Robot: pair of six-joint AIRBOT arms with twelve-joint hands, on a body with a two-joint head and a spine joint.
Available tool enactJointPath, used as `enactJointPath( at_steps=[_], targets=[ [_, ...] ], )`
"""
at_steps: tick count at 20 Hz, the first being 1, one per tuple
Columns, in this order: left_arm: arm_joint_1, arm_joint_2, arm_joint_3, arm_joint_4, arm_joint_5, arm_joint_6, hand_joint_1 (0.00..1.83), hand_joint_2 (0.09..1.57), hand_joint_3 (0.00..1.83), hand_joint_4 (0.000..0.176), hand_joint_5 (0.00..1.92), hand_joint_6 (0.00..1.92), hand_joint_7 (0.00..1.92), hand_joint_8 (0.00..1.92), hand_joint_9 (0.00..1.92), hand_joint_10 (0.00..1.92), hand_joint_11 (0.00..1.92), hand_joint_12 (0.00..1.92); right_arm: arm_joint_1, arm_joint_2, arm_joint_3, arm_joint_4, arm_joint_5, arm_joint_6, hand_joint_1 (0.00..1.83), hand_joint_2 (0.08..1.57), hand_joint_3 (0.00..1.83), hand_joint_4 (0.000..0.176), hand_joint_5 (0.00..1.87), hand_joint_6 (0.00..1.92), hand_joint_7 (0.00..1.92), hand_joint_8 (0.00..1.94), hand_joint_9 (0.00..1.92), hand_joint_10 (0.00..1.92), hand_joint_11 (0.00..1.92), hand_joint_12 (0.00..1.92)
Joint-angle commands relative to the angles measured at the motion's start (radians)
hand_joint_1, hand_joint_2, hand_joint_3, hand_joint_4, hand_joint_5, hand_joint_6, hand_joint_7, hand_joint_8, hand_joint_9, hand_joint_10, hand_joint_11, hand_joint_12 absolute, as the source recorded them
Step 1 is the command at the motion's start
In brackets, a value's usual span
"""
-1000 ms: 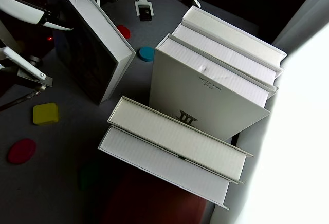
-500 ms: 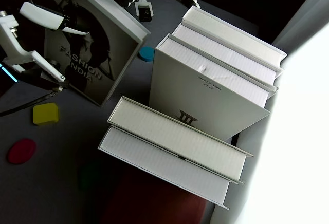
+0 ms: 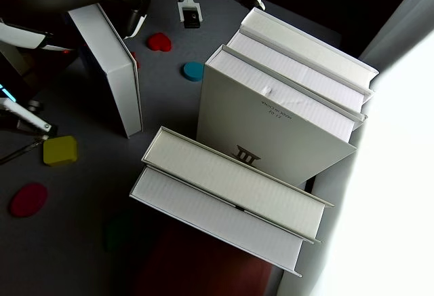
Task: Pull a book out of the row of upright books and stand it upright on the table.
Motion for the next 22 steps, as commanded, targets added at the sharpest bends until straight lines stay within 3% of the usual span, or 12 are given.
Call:
enactJointPath(
  at_steps=[1, 3, 4, 5, 7, 8, 13, 16, 17, 19, 20, 22],
  targets=[
    [-0.004, 0.004, 0.0, -0.029, -0.129, -0.008, 0.22, 1.3, 0.0, 0.091, 0.08, 0.0, 0.0, 0.0, 0.0, 0.0, 0.0, 0.0, -0.01, 0.006, -0.003, 0.014, -0.012, -0.017, 1.18, 1.09, 0.0, 0.0, 0.35, 0.76, 0.43, 0.73, 0.27, 1.21, 0.11, 1.82],
    [-0.003, 0.005, -0.001, -0.031, -0.13, -0.008, 0.25, 1.32, 0.0, 0.089, 0.09, 0.01, 0.0, 0.0, 0.0, 0.0, 0.0, 0.0, -0.02, 0.023, -0.013, 0.027, -0.006, -0.017, 1.12, 1.04, 0.0, 0.0, 0.18, 0.8, 0.3, 0.47, 0.12, 1.0, 0.0, 1.69],
    [-0.001, 0.005, -0.001, -0.032, -0.131, -0.008, 0.27, 1.33, 0.01, 0.063, 0.11, 0.01, 0.0, 0.0, 0.0, 0.0, 0.0, 0.0, -0.021, 0.031, -0.019, 0.03, -0.004, -0.017, 1.09, 1.02, 0.0, 0.0, 0.09, 0.77, 0.24, 0.41, 0.03, 1.03, 0.0, 1.7],
    [-0.001, 0.005, -0.001, -0.033, -0.132, -0.008, 0.21, 1.33, 0.01, 0.077, 0.08, 0.01, 0.0, 0.0, 0.0, 0.0, 0.0, 0.0, -0.021, 0.034, -0.022, 0.033, -0.001, -0.017, 1.06, 0.99, 0.0, 0.0, 0.02, 0.65, 0.13, 0.31, 0.01, 0.86, 0.0, 1.61],
    [-0.001, 0.005, -0.001, -0.033, -0.134, -0.008, 0.25, 1.33, 0.0, 0.088, 0.08, 0.01, 0.0, 0.0, 0.0, 0.0, 0.02, 0.01, -0.021, 0.043, -0.027, 0.05, 0.012, -0.021, 1.03, 0.92, 0.0, 0.0, 0.02, 0.29, 0.01, 0.03, 0.0, 0.08, 0.0, 0.46],
    [-0.001, 0.005, -0.001, -0.034, -0.134, -0.008, 0.27, 1.34, 0.0, 0.076, 0.1, 0.01, 0.0, 0.0, 0.0, 0.0, 0.03, 0.02, -0.021, 0.047, -0.031, 0.054, 0.013, -0.025, 1.06, 0.87, 0.0, 0.0, 0.02, 0.12, 0.0, 0.0, 0.0, 0.01, 0.0, 0.09],
    [0.002, 0.005, -0.001, -0.038, -0.136, -0.008, 0.24, 1.32, 0.0, 0.102, 0.07, 0.0, 0.0, 0.0, 0.0, 0.0, 0.0, 0.0, -0.024, 0.053, -0.043, 0.064, 0.025, -0.038, 1.05, 0.8, 0.0, 0.0, 0.0, 0.0, 0.0, 0.0, 0.0, 0.0, 0.0, 0.0],
    [0.002, 0.005, -0.001, -0.039, -0.137, -0.008, 0.23, 1.33, 0.0, 0.093, 0.08, 0.0, 0.0, 0.0, 0.0, 0.0, 0.05, 0.04, -0.024, 0.056, -0.046, 0.08, 0.03, -0.049, 1.04, 0.75, 0.0, 0.057, 0.0, 0.0, 0.0, 0.0, 0.0, 0.0, 0.0, 0.0],
    [0.003, 0.005, -0.001, -0.04, -0.139, -0.008, 0.24, 1.33, 0.0, 0.093, 0.08, 0.0, 0.0, 0.0, 0.0, 0.0, 0.01, 0.25, -0.024, 0.061, -0.047, 0.09, 0.03, -0.055, 1.06, 0.74, 0.0, 0.026, 0.0, 0.0, 0.0, 0.0, 0.0, 0.0, 0.0, 0.0],
    [0.004, 0.005, -0.001, -0.041, -0.139, -0.008, 0.24, 1.34, 0.0, 0.083, 0.06, 0.0, 0.0, 0.0, 0.0, 0.0, 0.0, 0.27, -0.024, 0.072, -0.051, 0.114, 0.03, -0.073, 1.1, 0.76, 0.0, 0.043, 0.0, 0.0, 0.0, 0.0, 0.0, 0.0, 0.0, 0.0],
    [0.004, 0.005, -0.001, -0.042, -0.14, -0.008, 0.23, 1.34, 0.0, 0.089, 0.07, 0.0, 0.0, 0.0, 0.0, 0.0, 0.0, 0.2, -0.024, 0.081, -0.053, 0.127, 0.03, -0.079, 1.08, 0.76, 0.0, 0.065, 0.0, 0.0, 0.0, 0.0, 0.0, 0.0, 0.0, 0.0],
    [0.005, 0.005, -0.001, -0.042, -0.14, -0.008, 0.26, 1.33, 0.0, 0.087, 0.09, 0.0, 0.0, 0.0, 0.0, 0.0, 0.0, 0.01, -0.024, 0.1, -0.061, 0.141, 0.027, -0.088, 1.02, 0.77, 0.0, 0.063, 0.0, 0.0, 0.0, 0.0, 0.0, 0.0, 0.0, 0.0]
  ],
)
